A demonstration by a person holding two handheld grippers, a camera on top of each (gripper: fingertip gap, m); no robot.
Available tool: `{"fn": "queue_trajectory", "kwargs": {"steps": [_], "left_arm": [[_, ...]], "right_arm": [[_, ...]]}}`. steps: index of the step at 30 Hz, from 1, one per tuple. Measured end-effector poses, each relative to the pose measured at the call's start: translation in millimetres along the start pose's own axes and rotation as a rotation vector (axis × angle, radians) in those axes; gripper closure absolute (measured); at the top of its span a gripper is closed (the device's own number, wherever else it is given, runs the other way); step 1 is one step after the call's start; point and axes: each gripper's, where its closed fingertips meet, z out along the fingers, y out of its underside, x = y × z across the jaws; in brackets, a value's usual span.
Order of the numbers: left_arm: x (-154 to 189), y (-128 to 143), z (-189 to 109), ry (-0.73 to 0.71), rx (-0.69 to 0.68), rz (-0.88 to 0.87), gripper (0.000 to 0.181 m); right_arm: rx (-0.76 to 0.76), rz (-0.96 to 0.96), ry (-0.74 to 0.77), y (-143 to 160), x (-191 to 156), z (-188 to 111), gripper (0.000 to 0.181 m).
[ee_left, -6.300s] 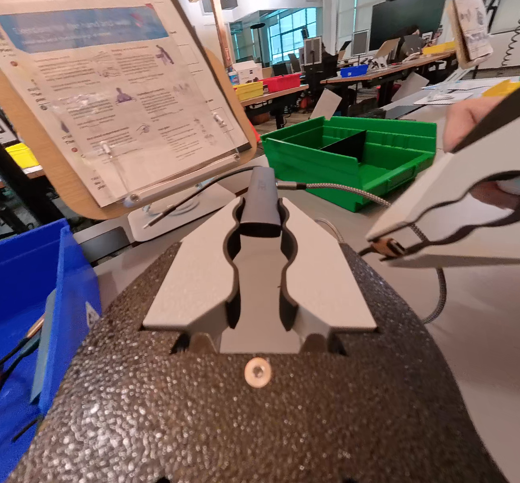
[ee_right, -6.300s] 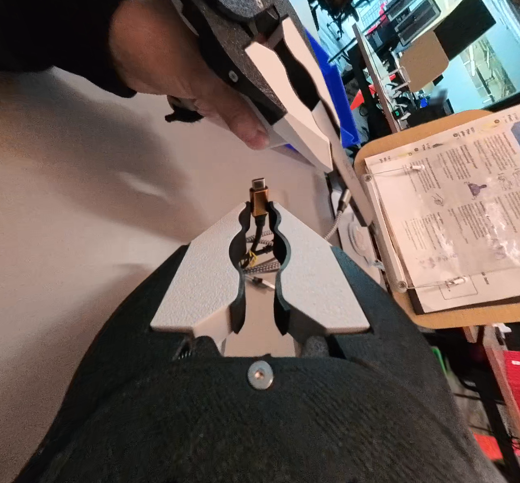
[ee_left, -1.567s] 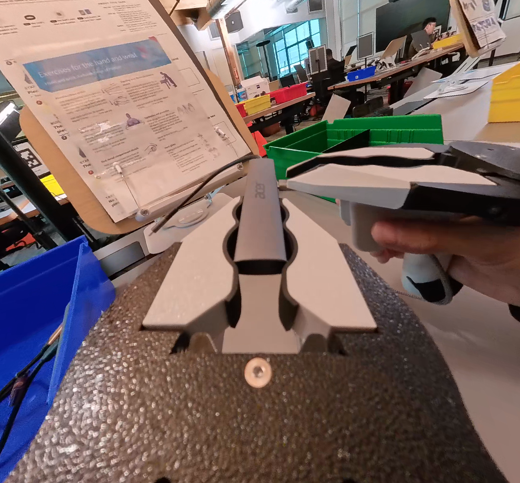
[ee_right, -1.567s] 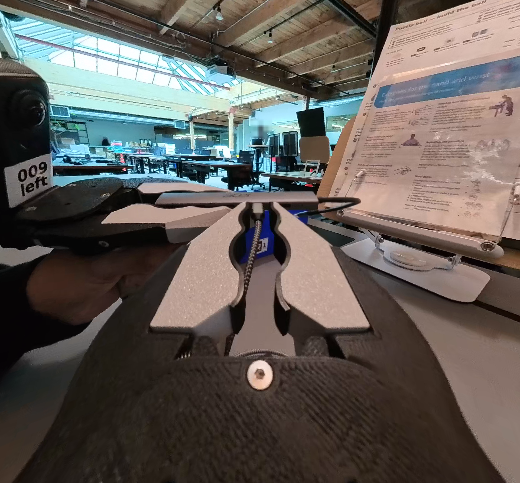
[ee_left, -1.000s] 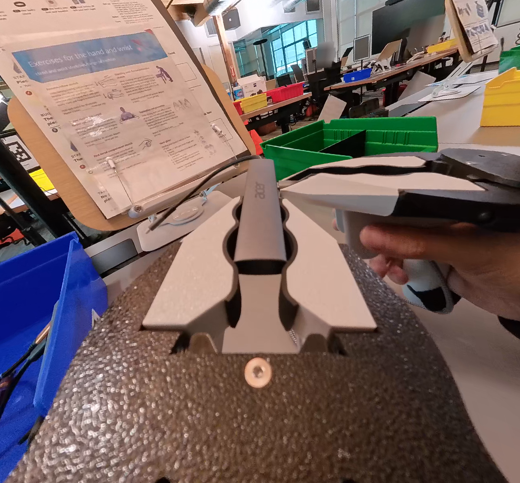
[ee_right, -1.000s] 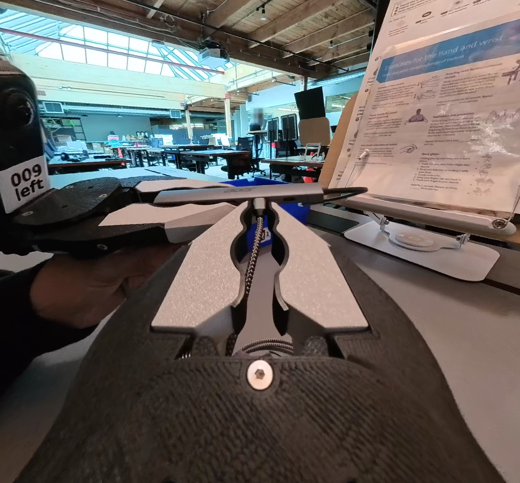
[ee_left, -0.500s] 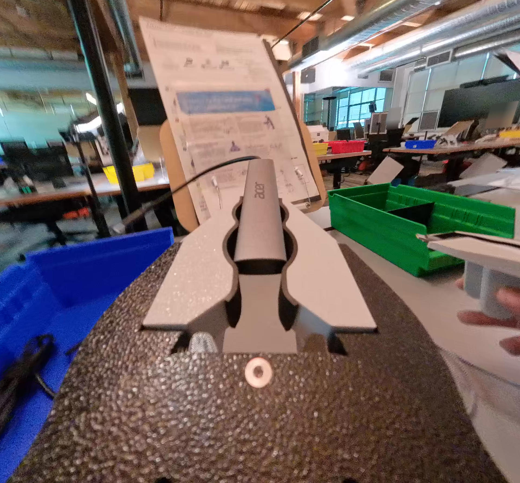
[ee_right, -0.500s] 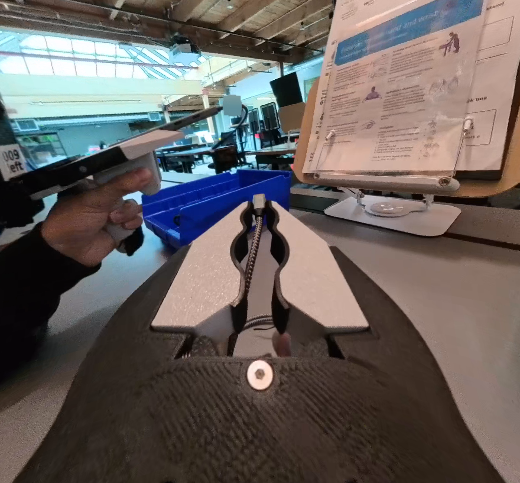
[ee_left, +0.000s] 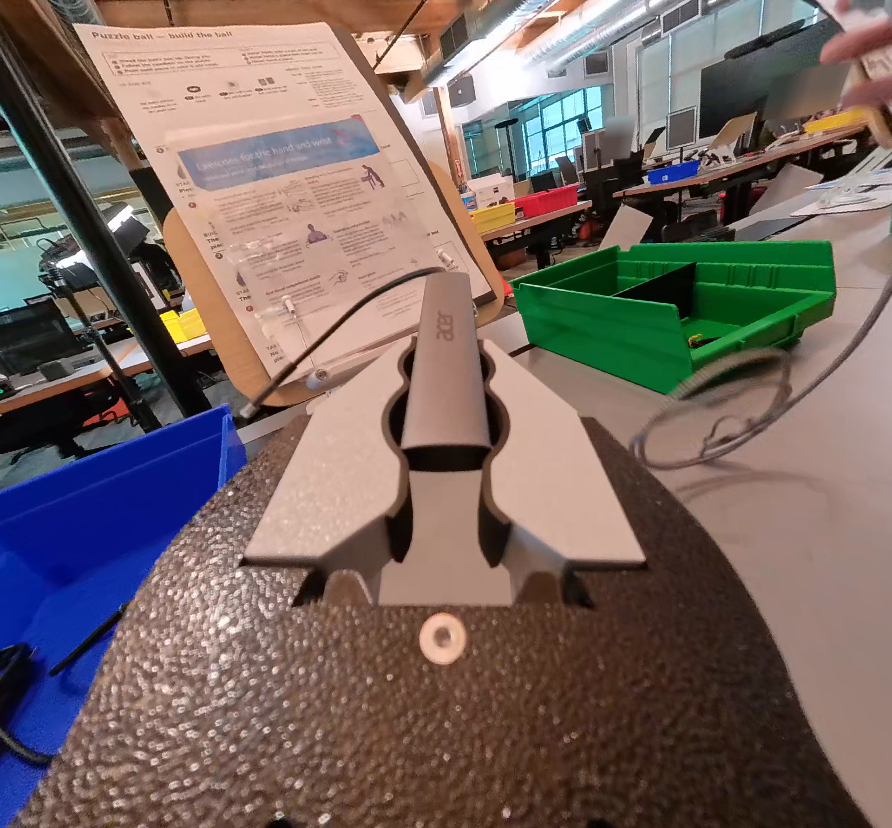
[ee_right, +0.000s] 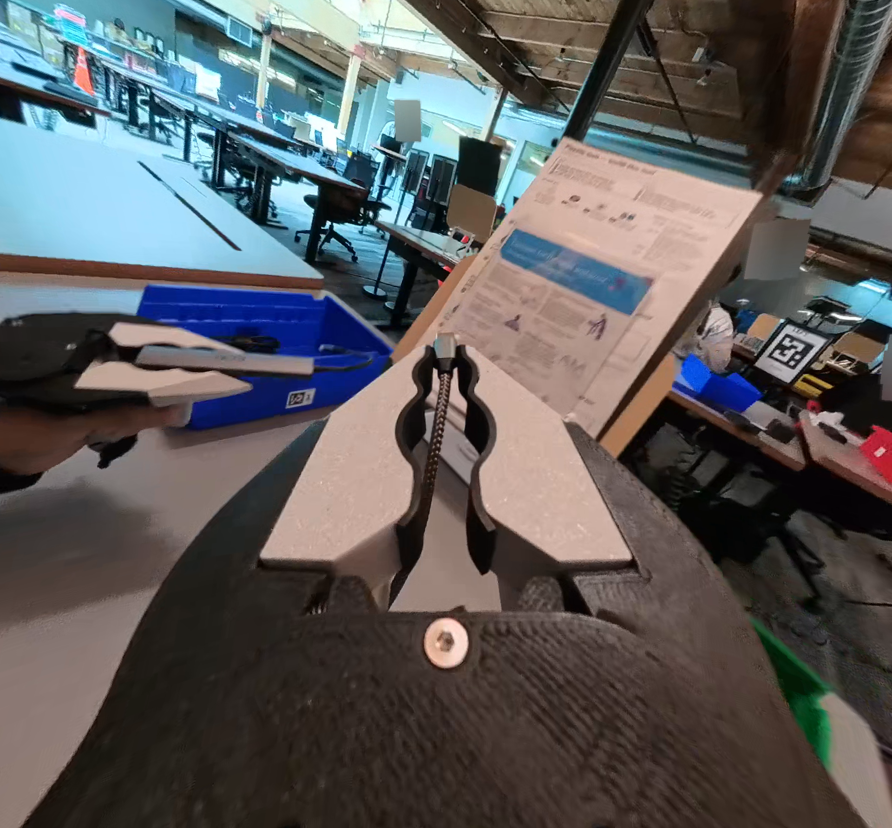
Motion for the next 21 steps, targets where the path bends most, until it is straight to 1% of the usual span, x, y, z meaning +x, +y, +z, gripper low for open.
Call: {"fn": "queue_trajectory", "kwargs": {"steps": [2,5,10,13,17,19,21], "left_arm": [[1,1,1,0.009,-0.009,-0.01,0.16],[4,4,2,0.027,-0.019,-0.02,0.16],[8,6,3,0.047,-0.028,-0.028,0.16],[9,7,3,0.054,-0.03,-0.033,0.16],[9,8,3,0.062,-0.034,-0.046,0.16],[9,10,4,0.067,-0.041,-0.052,0.16],[10,10,4,0.074,-0.041,-0.059,0.16]], "right_arm": [[0.015,-0.015,0.019,-26,24,-4,0.173],[-0.03,-0.074,0.048,-51,56,-4,0.172],[-0.124,-0.198,0.156,-71,124,4,0.173],[-0.126,-0.211,0.205,-81,153,5,0.173],[-0.103,-0.214,0.256,-80,174,4,0.174],[-0.086,-0.225,0.279,-72,180,4,0.174],[-0.102,-0.198,0.316,-54,185,5,0.174]]}}
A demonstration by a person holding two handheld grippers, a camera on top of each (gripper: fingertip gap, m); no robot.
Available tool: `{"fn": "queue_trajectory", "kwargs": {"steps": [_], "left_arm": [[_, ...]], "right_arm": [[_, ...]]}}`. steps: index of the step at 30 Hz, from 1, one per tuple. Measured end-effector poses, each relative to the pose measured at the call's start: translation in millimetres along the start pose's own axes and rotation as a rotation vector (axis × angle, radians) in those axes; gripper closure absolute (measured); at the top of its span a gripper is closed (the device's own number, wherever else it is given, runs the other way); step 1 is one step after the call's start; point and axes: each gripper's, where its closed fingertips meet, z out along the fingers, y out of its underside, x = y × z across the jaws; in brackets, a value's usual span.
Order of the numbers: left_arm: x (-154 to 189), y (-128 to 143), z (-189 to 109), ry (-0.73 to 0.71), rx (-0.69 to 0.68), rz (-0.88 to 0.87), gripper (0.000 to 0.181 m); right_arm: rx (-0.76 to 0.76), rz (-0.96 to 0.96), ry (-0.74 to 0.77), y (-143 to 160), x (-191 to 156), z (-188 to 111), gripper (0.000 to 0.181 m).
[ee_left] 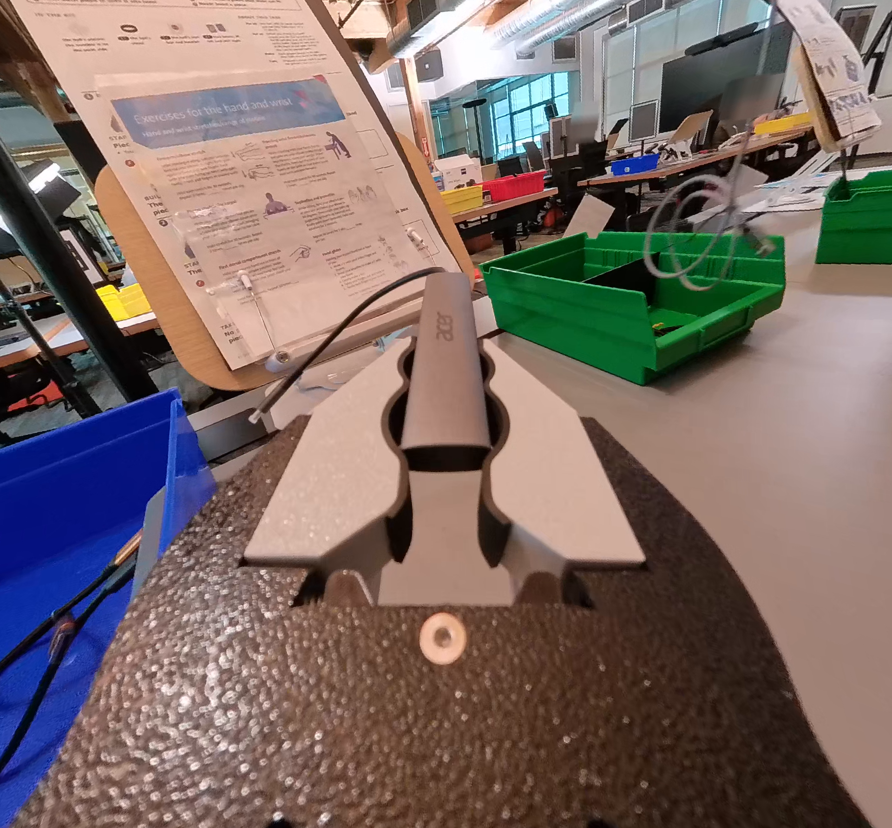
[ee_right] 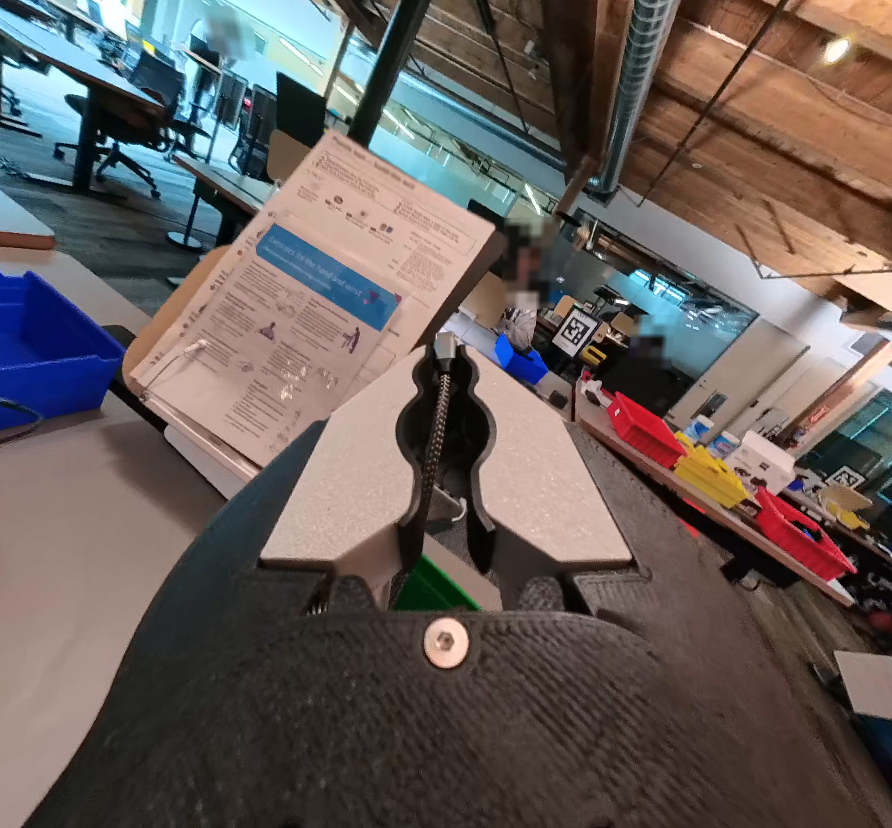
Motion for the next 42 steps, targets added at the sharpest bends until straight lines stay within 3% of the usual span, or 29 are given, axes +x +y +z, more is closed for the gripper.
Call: {"fn": "queue_trajectory", "kwargs": {"steps": [7,13,17,20,23,27,30,34,36,38,42], "left_arm": [[2,2,0,0.014,-0.003,0.0,0.16],[3,2,0,0.023,-0.005,-0.011,0.16],[6,4,1,0.03,-0.013,-0.005,0.16],[6,5,1,0.034,-0.016,-0.004,0.16],[6,7,1,0.034,-0.02,-0.008,0.16],[7,6,0,0.042,-0.021,-0.013,0.16],[13,4,1,0.072,-0.017,-0.003,0.16],[33,-10,-3,0.182,0.069,0.013,0.16],[48,-20,-8,0.262,0.136,0.049,0.16],[65,-28,-15,0.345,0.206,0.116,0.16],[97,-27,-26,0.503,0.27,0.237,0.16]], "right_arm": [[-0.314,-0.17,-0.022,128,-29,7,0.173],[-0.799,-0.278,-0.368,261,-92,-30,0.173],[-0.922,-0.357,-0.437,303,-118,-42,0.17],[-0.976,-0.49,-0.393,319,-108,-40,0.139],[-0.964,-0.435,-0.425,311,-109,-40,0.129],[-0.829,-0.326,-0.319,267,-89,-26,0.122],[-0.692,-0.034,-0.333,220,-108,-21,0.118],[-0.539,0.723,-0.728,155,-218,-44,0.083],[-0.48,1.047,-0.978,125,-269,-66,0.089],[-0.43,1.288,-1.124,108,-304,-80,0.101],[-0.363,1.48,-1.361,82,-348,-108,0.107]]}}
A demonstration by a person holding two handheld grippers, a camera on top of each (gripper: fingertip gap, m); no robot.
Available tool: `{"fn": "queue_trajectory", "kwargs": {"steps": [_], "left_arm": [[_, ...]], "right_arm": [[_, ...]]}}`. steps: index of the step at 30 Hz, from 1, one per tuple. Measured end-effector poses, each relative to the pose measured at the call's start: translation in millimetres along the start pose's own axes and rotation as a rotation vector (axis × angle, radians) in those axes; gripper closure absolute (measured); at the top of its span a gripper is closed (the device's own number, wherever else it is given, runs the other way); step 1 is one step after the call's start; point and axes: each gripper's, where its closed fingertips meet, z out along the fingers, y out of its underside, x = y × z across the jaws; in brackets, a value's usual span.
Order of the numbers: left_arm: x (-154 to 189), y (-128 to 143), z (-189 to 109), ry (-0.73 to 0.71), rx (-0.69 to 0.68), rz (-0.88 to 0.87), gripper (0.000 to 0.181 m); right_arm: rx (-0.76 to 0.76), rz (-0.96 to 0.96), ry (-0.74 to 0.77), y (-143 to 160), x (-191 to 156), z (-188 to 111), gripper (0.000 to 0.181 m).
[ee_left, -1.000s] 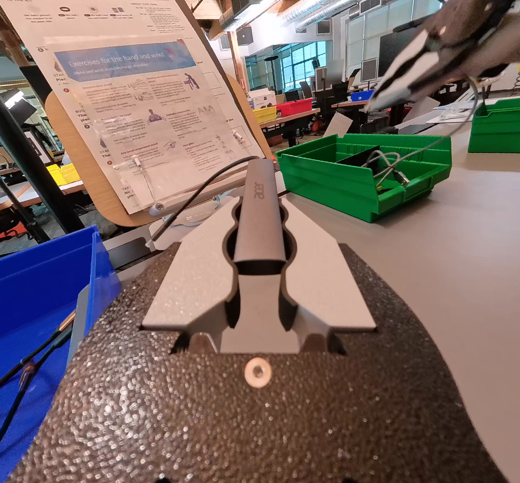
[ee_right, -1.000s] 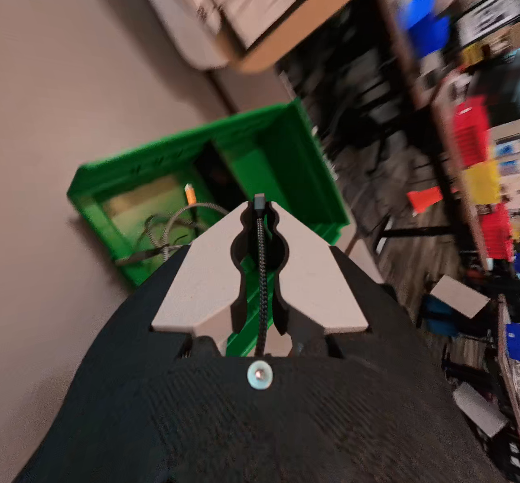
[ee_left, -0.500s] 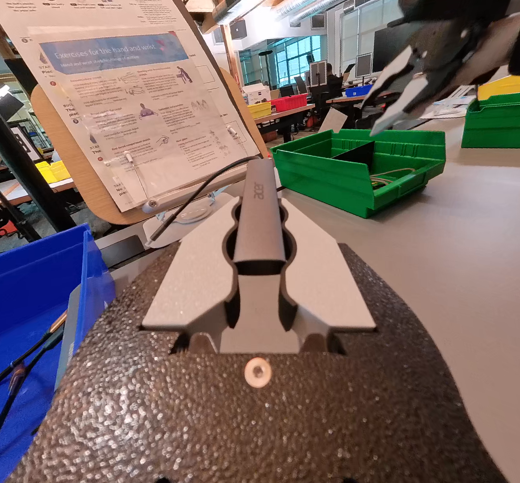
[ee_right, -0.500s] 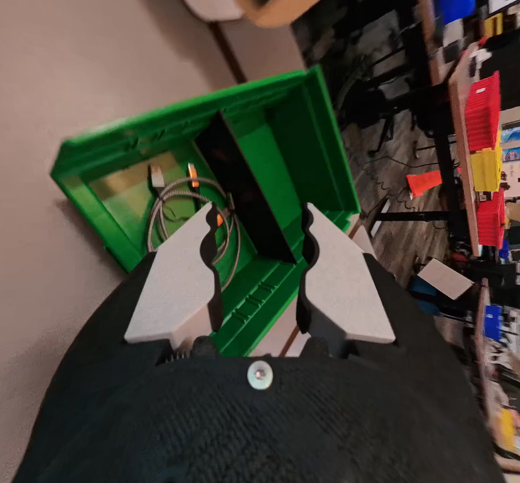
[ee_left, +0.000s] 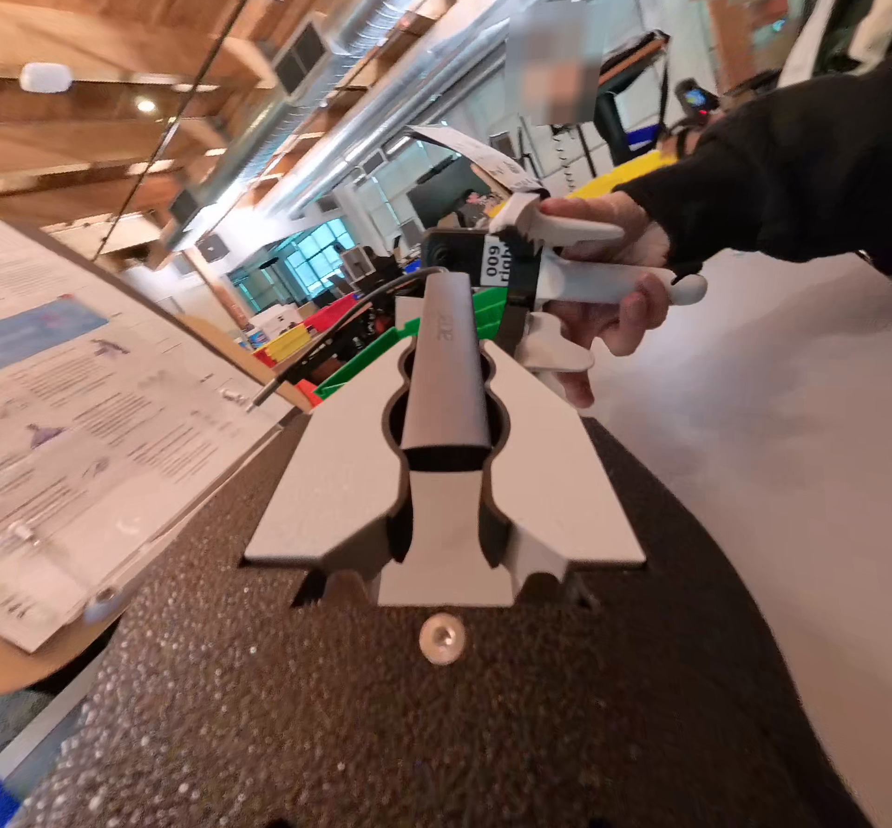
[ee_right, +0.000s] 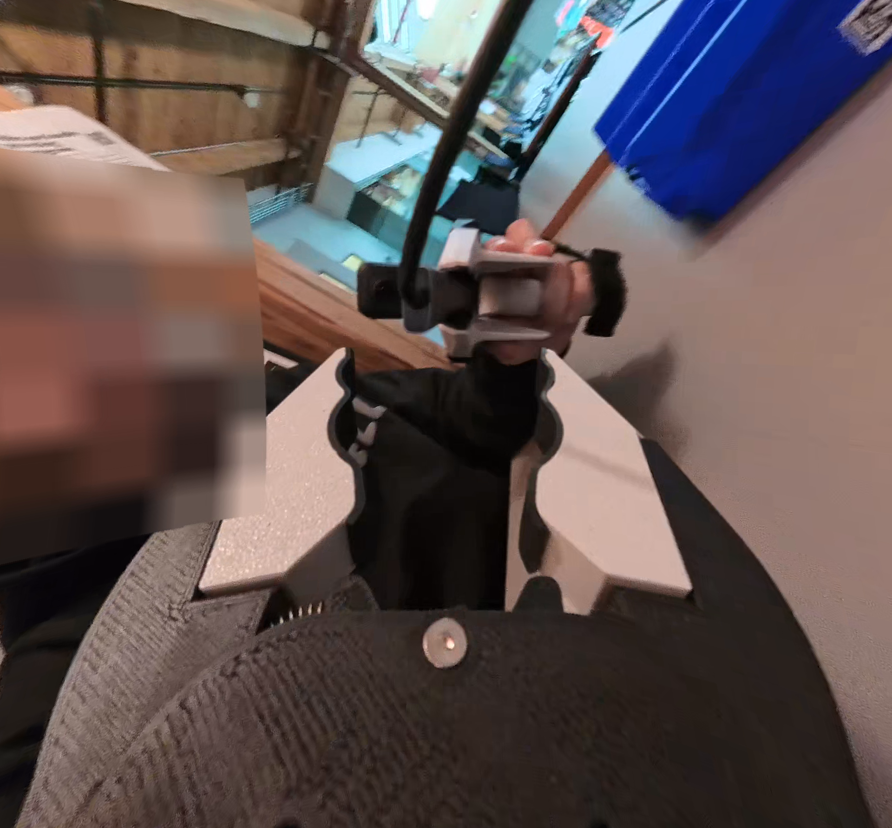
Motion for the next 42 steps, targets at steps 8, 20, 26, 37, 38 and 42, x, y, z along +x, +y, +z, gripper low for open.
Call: {"fn": "queue_trajectory", "kwargs": {"steps": [8,20,26,37,38,42], "left_arm": [[29,5,4,0.152,-0.016,0.061,0.16],[31,16,9,0.125,-0.065,0.066,0.143],[-9,23,3,-0.083,-0.107,0.015,0.118],[-3,37,8,-0.051,-0.19,-0.05,0.134],[-4,37,8,-0.051,-0.192,-0.072,0.134],[-8,38,7,-0.054,-0.184,-0.143,0.134]], "right_arm": [[0.067,-0.014,-0.021,6,7,3,0.138],[-0.001,-0.25,0.1,8,10,-10,0.173],[0.17,-0.589,0.713,-89,11,-103,0.173],[-0.35,-0.472,1.826,-191,83,-314,0.173],[-0.395,-0.416,1.854,-193,90,-322,0.173],[-0.571,-0.285,1.964,-197,109,-347,0.173]]}}
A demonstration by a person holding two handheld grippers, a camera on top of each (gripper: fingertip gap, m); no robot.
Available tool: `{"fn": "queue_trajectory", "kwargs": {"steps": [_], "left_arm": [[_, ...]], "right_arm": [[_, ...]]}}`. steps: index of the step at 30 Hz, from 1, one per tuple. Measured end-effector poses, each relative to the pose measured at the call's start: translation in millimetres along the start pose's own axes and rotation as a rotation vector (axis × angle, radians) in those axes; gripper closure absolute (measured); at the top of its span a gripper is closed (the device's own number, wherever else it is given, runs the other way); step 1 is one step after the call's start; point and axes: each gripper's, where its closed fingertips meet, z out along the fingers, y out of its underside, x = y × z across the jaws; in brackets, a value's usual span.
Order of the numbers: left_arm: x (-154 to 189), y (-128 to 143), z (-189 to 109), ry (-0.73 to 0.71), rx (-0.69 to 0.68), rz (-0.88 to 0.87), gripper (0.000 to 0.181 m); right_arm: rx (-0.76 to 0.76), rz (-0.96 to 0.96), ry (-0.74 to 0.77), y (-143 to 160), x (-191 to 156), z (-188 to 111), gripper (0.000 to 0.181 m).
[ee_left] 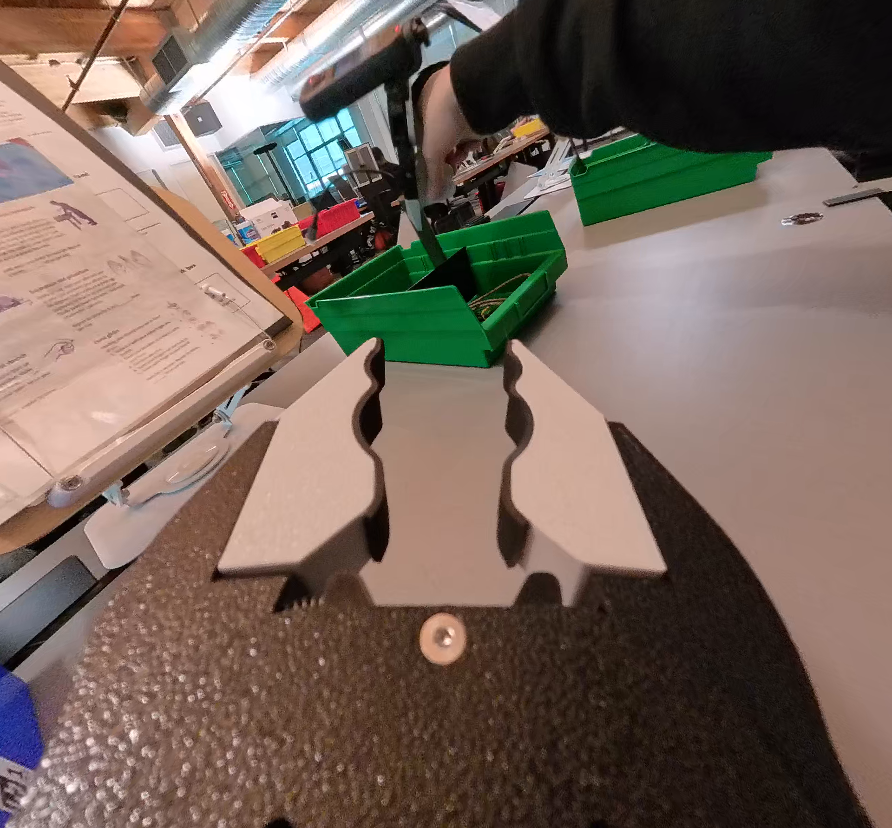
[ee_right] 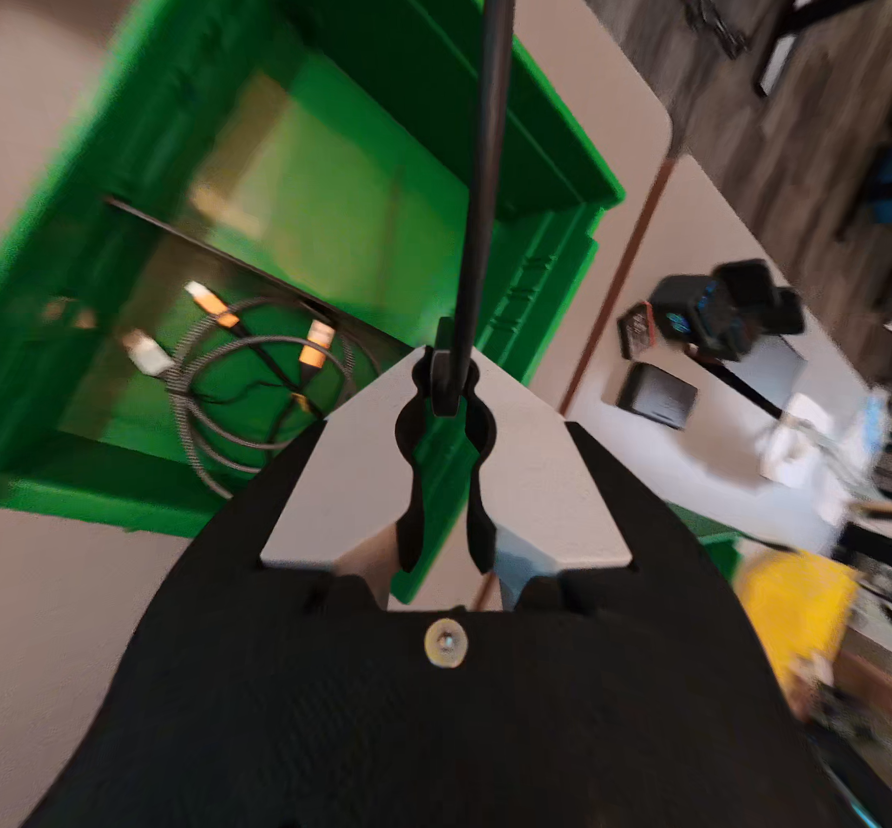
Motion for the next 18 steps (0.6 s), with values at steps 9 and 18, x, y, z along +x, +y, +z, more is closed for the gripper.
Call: {"fn": "queue_trajectory", "kwargs": {"steps": [9,18], "left_arm": [[-11,3,-4,-0.023,-0.021,-0.1,0.134],[-14,7,-4,-0.023,-0.04,-0.178,0.135]], "right_arm": [[-0.131,-0.261,-0.048,14,-3,30,0.173],[0.059,-0.292,0.173,-15,28,26,0.135]]}}
